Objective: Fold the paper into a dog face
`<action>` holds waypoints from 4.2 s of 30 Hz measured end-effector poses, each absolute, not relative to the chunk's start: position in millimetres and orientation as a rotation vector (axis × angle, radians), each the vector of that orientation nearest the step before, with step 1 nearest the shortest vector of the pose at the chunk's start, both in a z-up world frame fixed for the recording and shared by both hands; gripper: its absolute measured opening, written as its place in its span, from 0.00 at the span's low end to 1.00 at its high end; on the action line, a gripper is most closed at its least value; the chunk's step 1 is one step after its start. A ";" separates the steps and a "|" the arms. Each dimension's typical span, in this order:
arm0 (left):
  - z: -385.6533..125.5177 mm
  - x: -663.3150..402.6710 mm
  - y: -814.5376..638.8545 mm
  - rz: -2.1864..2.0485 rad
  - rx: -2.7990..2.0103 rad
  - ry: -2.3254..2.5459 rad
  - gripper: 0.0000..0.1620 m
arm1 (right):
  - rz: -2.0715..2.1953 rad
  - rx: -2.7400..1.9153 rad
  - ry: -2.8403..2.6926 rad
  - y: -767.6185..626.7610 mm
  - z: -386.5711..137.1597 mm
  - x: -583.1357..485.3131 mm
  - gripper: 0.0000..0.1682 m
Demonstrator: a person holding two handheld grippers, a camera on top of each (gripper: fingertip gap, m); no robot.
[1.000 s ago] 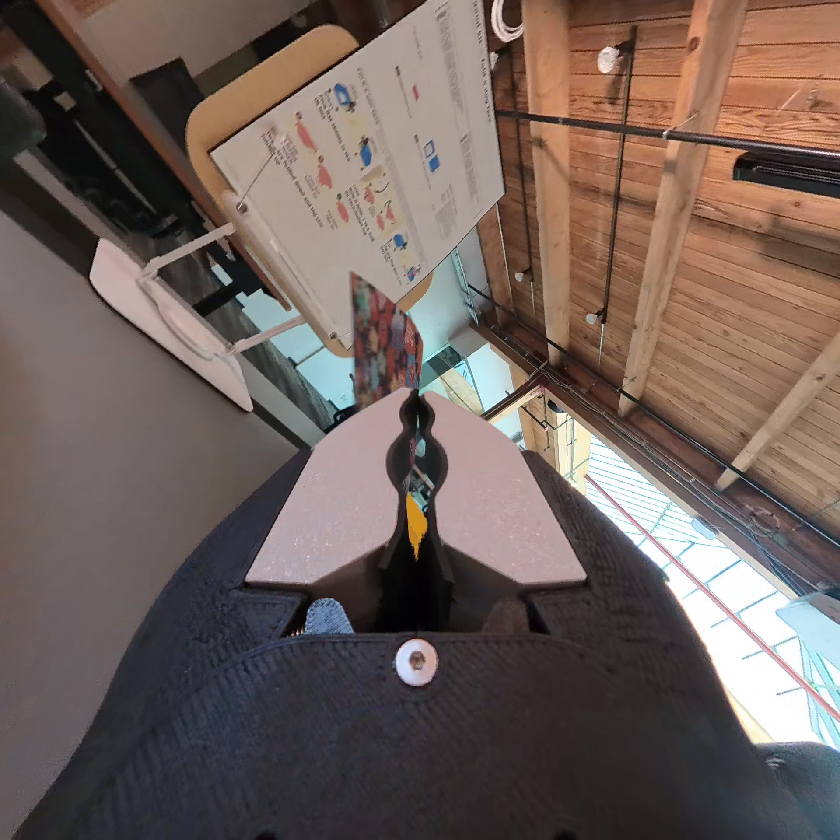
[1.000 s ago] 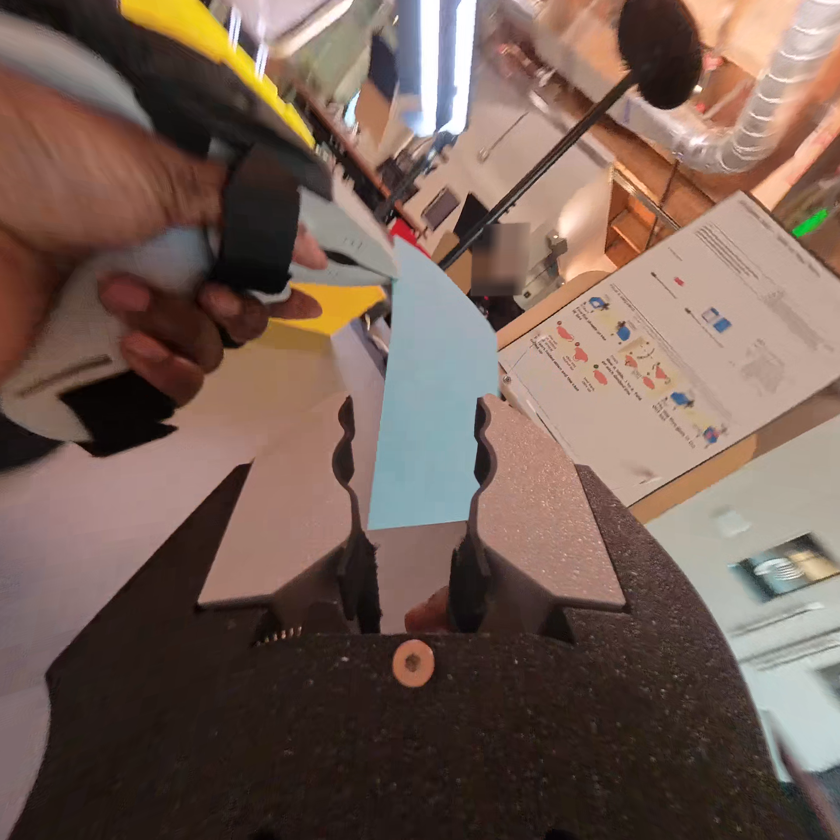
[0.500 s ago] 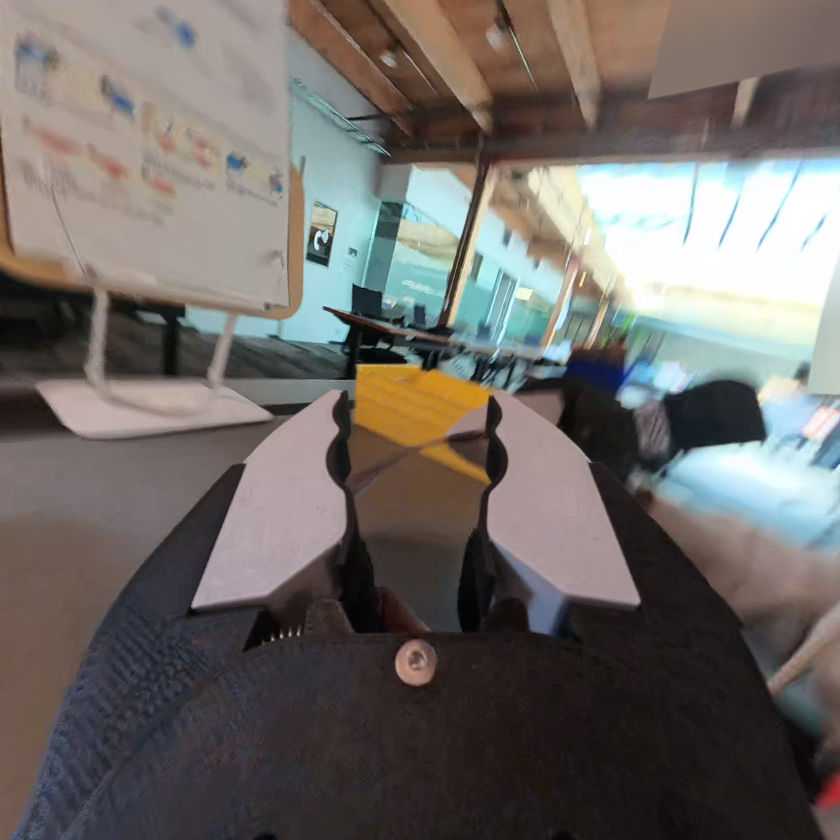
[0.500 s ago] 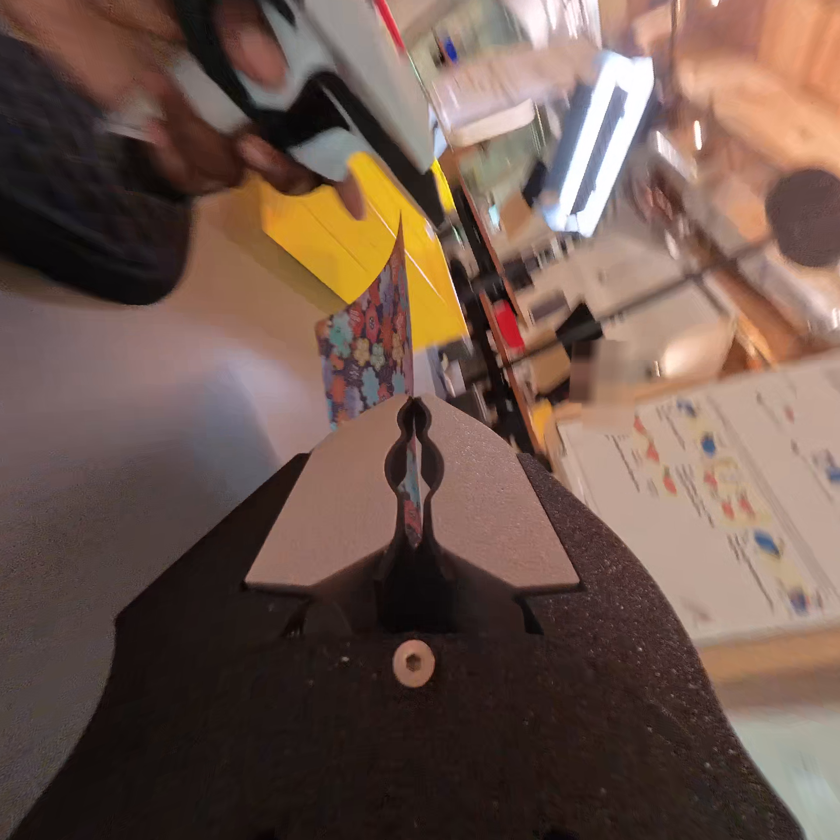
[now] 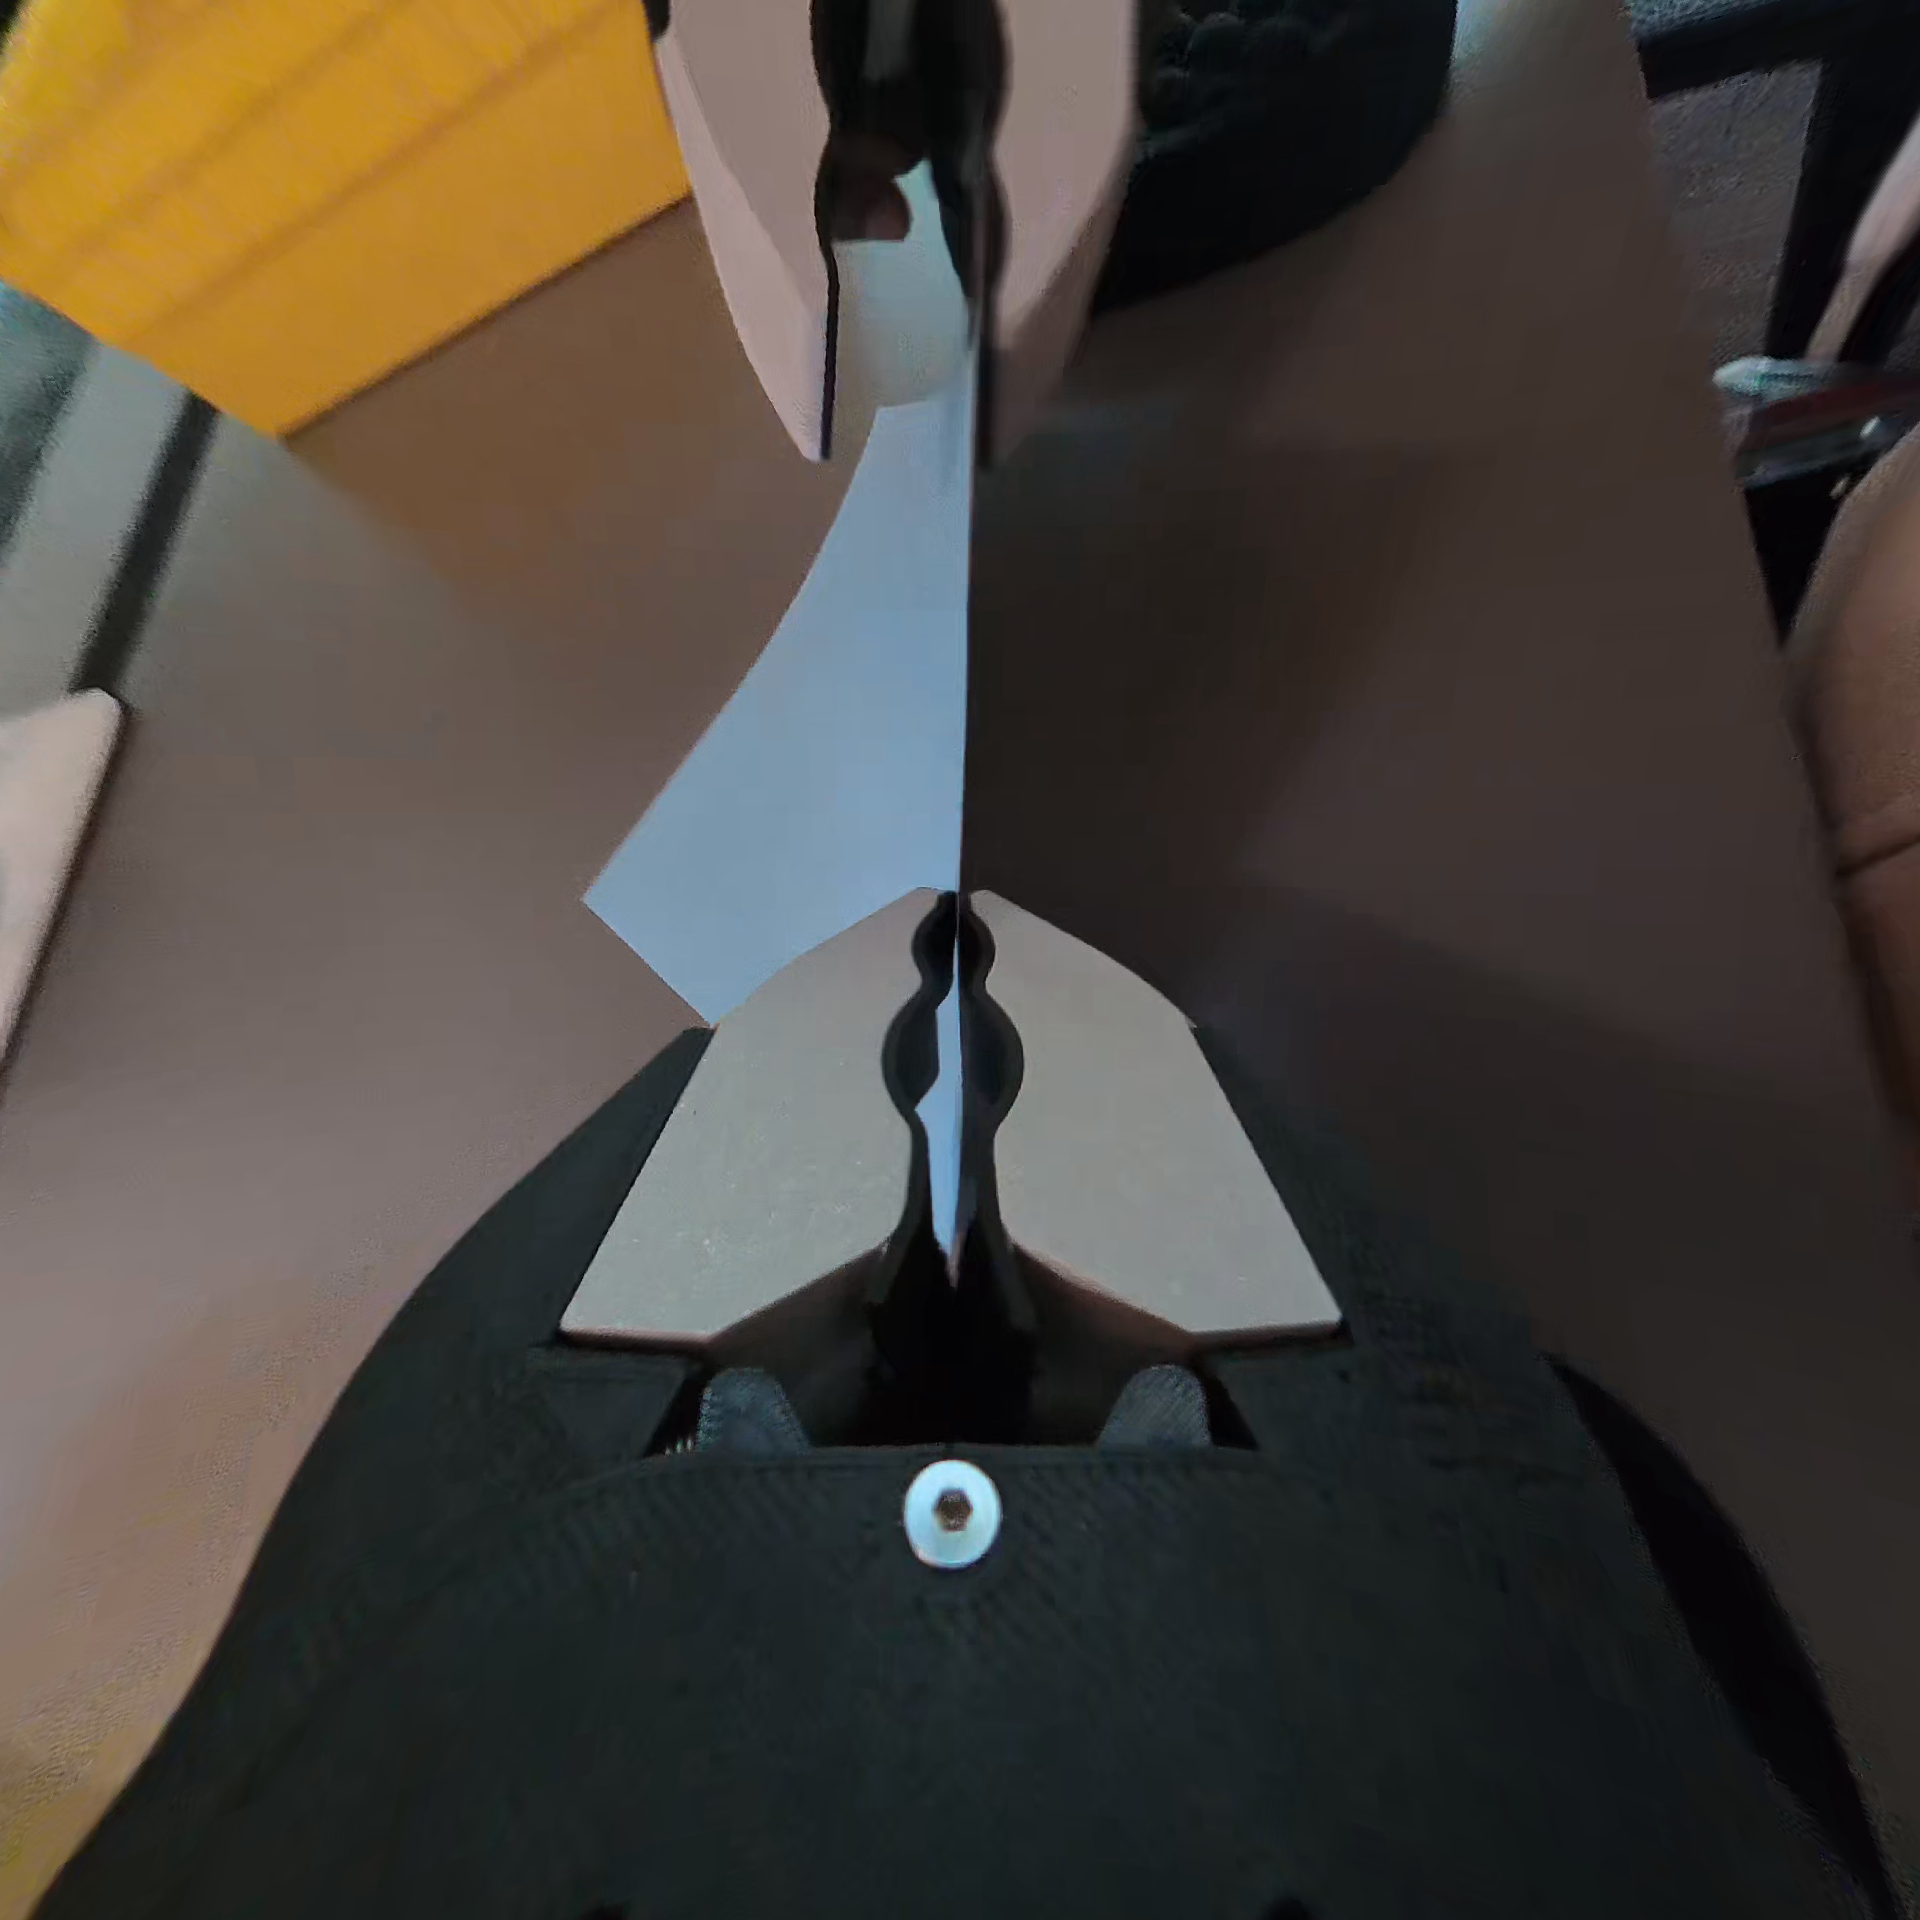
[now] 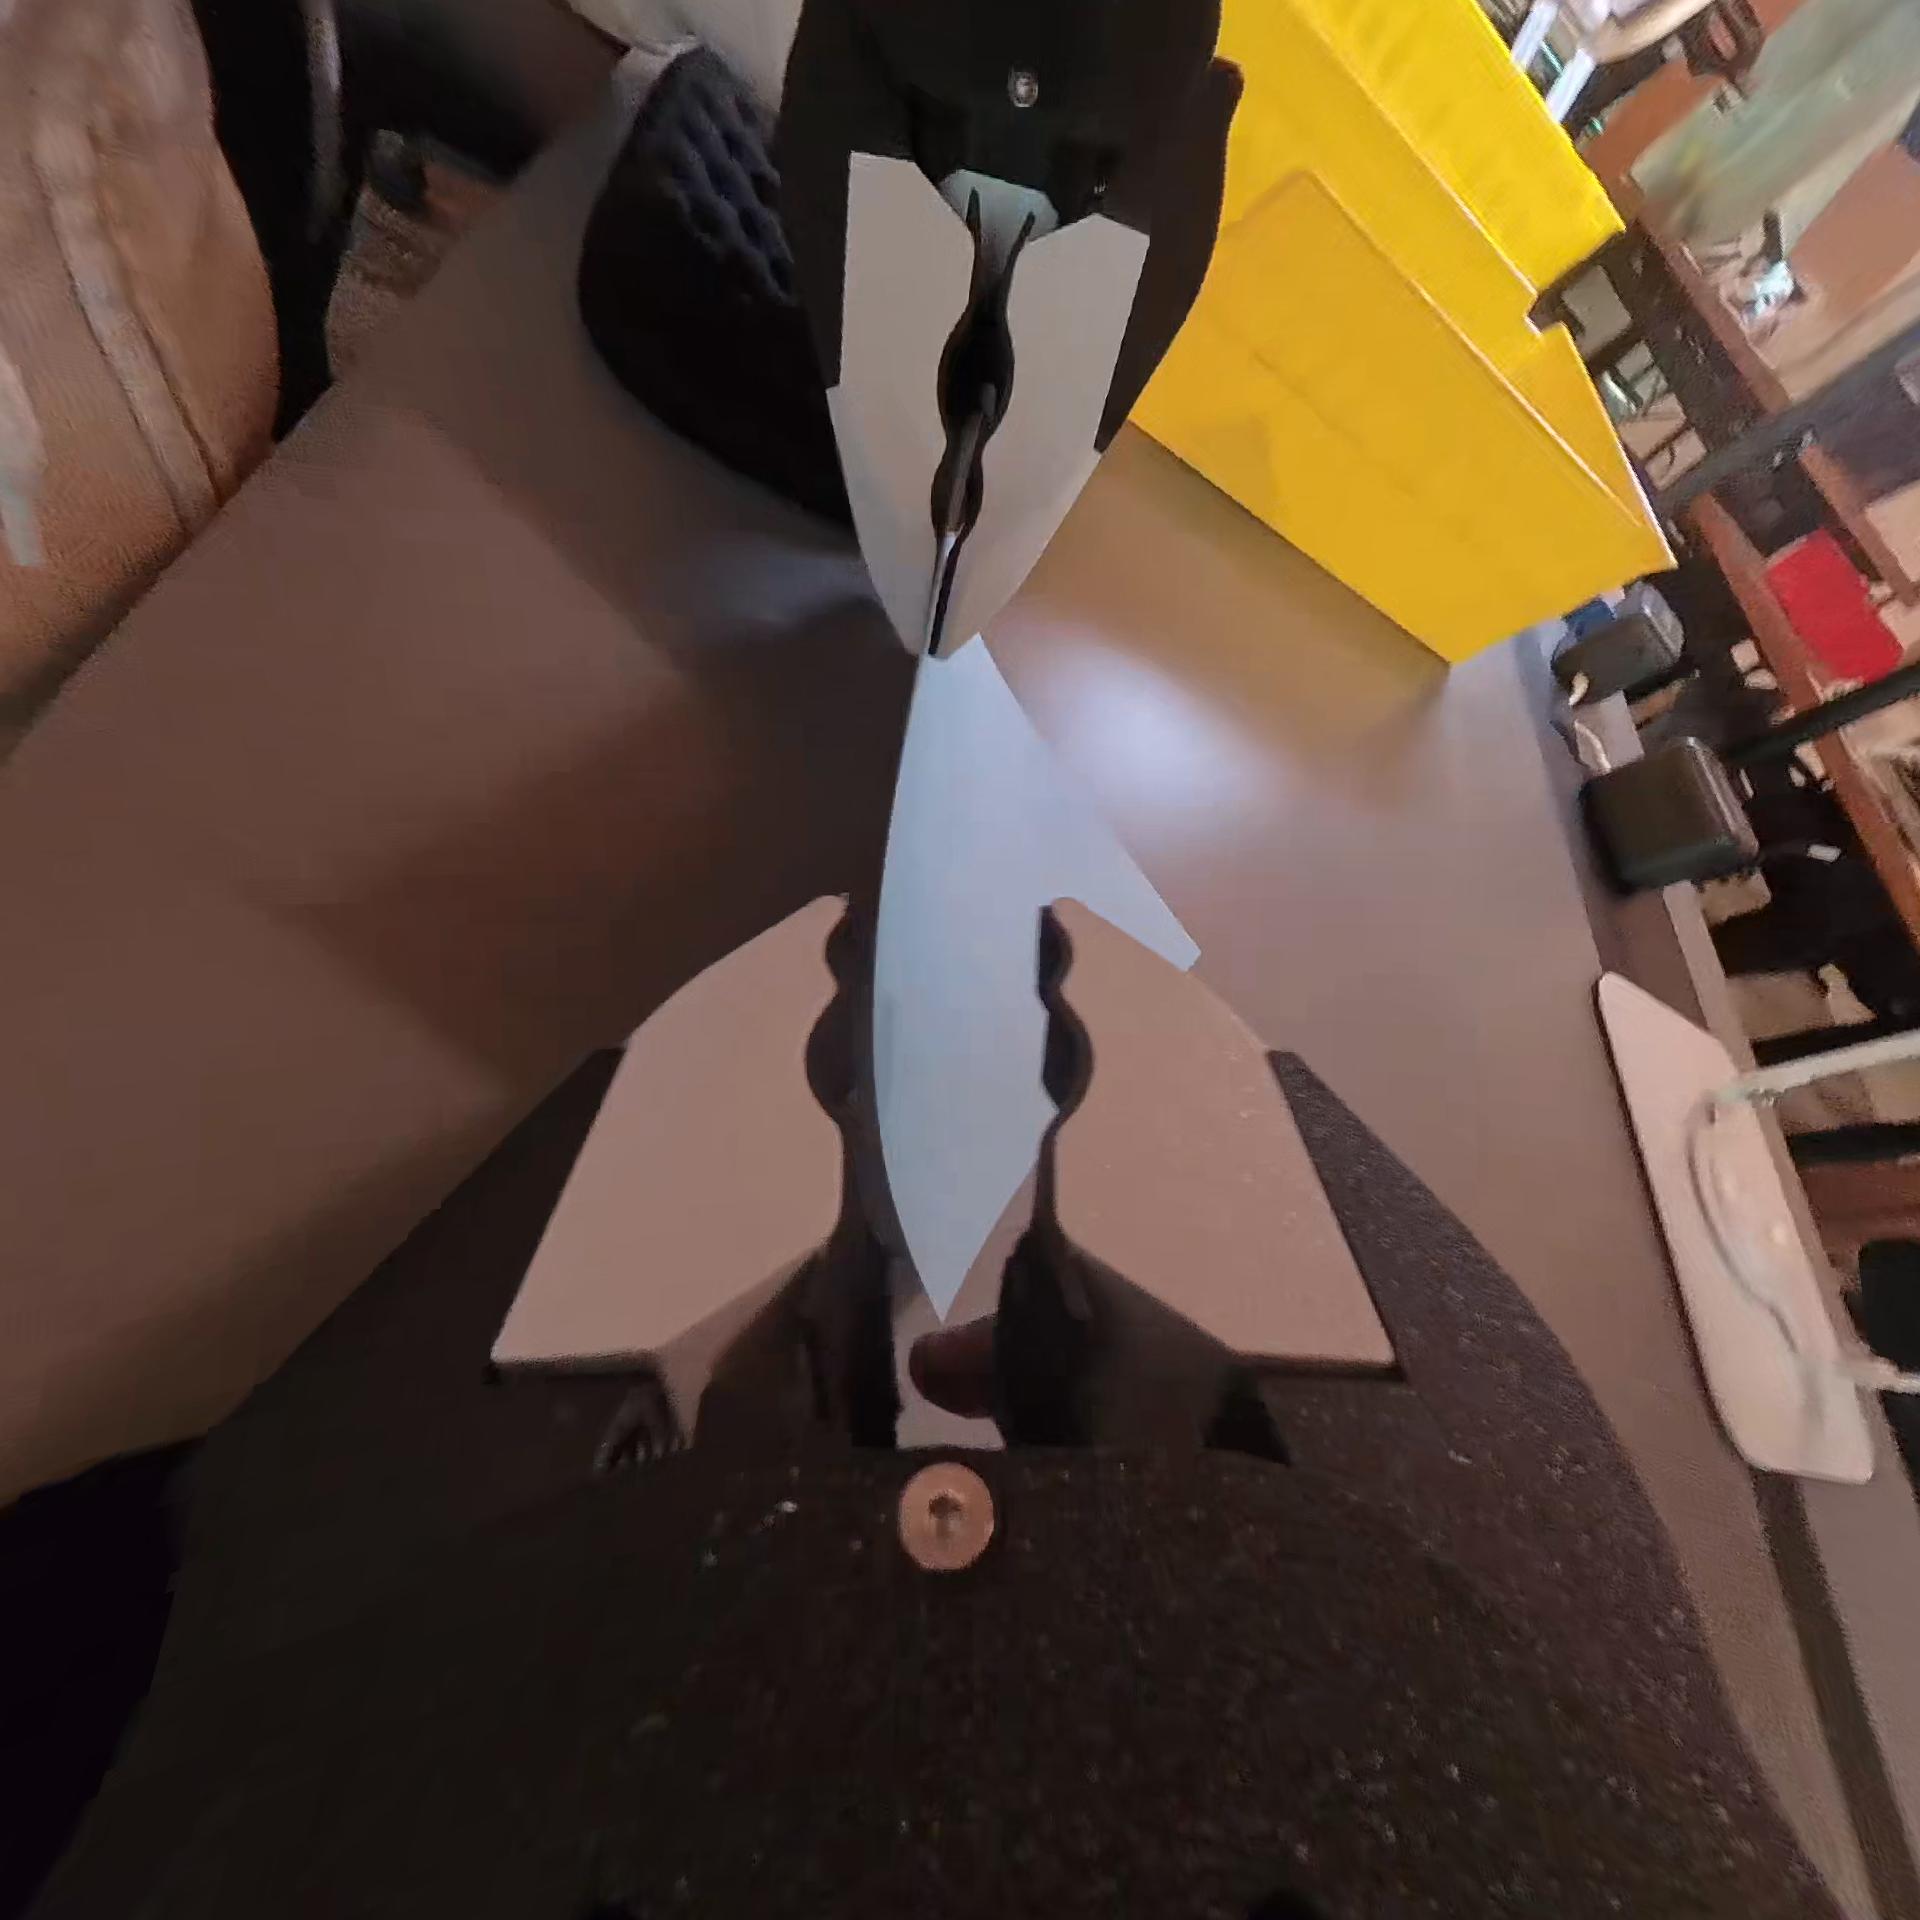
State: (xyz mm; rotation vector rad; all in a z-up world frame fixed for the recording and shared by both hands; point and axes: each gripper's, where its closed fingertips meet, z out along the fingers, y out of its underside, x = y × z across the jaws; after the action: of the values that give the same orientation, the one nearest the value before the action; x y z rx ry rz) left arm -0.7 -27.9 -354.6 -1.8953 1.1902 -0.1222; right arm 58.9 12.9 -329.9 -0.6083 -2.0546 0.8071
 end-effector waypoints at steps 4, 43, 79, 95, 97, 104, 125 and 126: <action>-359.5 1.4 -26.8 -0.319 -2.078 1.066 0.00 | 0.841 -0.715 -2.020 0.4 -330.9 53.7 0.22; -384.0 -9.4 18.5 -0.620 -2.161 1.065 0.00 | 1.441 -2.398 -2.400 61.3 -380.4 34.1 0.00; -383.9 -22.8 35.6 -0.320 -2.031 1.125 0.00 | 1.647 -2.360 -2.270 83.1 -365.2 -13.5 0.00; -382.6 -22.3 35.8 -0.274 -2.005 1.143 0.00 | 1.527 -2.457 -2.527 65.7 -376.4 -4.1 0.00; -382.4 -22.3 35.9 -0.271 -2.002 1.145 0.00 | 1.540 -2.465 -2.512 66.5 -376.0 -4.6 0.00; -382.2 -22.0 35.9 -0.269 -1.999 1.148 0.00 | 1.535 -2.475 -2.514 65.7 -377.9 -4.4 0.00; -382.2 -22.1 35.9 -0.260 -1.993 1.153 0.00 | 1.495 -2.490 -2.510 66.4 -379.4 -6.1 0.00; -382.2 -22.1 36.0 -0.259 -1.993 1.153 0.00 | 1.483 -2.487 -2.512 66.4 -379.6 -6.1 0.00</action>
State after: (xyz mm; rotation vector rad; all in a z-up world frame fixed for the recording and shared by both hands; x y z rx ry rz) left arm -22.1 36.0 -382.2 -1.9926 1.1534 -0.2592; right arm -6.1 66.4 -379.6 -2.4871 -2.5119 1.4831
